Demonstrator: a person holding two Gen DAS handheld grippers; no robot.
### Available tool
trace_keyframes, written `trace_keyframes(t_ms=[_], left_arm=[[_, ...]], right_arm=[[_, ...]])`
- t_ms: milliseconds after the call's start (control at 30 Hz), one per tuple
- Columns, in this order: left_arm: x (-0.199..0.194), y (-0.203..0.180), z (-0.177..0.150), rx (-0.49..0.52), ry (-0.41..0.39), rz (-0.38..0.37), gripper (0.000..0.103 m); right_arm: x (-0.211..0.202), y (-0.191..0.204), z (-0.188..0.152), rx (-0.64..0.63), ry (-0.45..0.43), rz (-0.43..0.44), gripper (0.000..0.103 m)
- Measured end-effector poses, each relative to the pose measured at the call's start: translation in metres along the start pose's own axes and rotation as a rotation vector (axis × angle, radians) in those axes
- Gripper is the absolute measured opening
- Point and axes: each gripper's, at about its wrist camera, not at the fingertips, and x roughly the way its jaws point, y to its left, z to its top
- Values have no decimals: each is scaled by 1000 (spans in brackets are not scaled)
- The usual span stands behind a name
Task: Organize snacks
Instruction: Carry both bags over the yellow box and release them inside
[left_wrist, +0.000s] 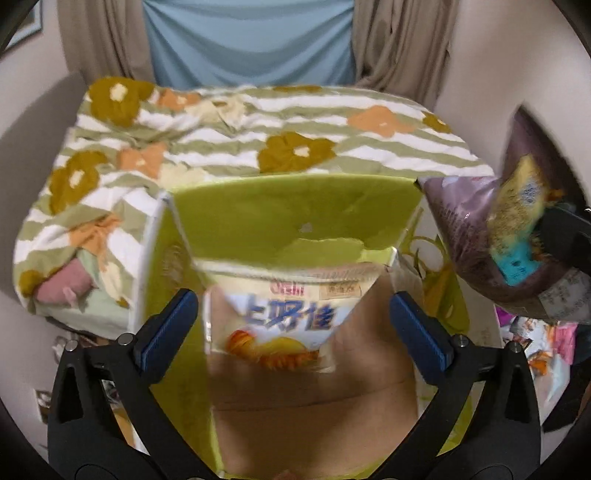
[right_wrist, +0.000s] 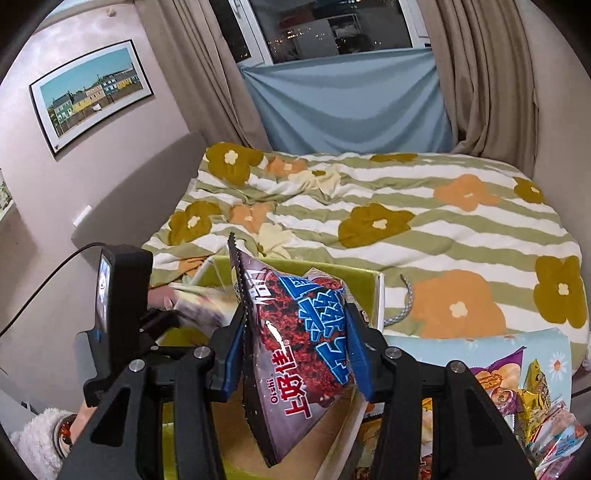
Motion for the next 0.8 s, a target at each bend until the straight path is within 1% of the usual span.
trace_keyframes(t_ms=[67, 167, 333, 467, 533, 667, 800], left_arm=[[-4, 3, -3, -11, 3, 13, 103], [-13, 10, -10, -42, 8, 6, 103], [-34, 19, -20, -82, -22, 67, 103], [-50, 21, -22, -87, -51, 121, 103], [-54, 22, -24, -81, -50, 145, 103], [-54, 30, -28, -94, -36, 137, 103], [-49, 32, -34, -101, -10, 127, 103]], right_arm=[[4, -4, -1, -2, 9, 1, 45], [6, -5, -3, -11, 9, 12, 45], [10, 0, 4, -41, 13, 36, 45], [16, 8, 14, -70, 6, 68, 45], [20, 14, 18, -87, 5, 86, 45], [38, 31, 25, -141, 20, 115, 45], [60, 41, 29, -167, 49, 142, 46]])
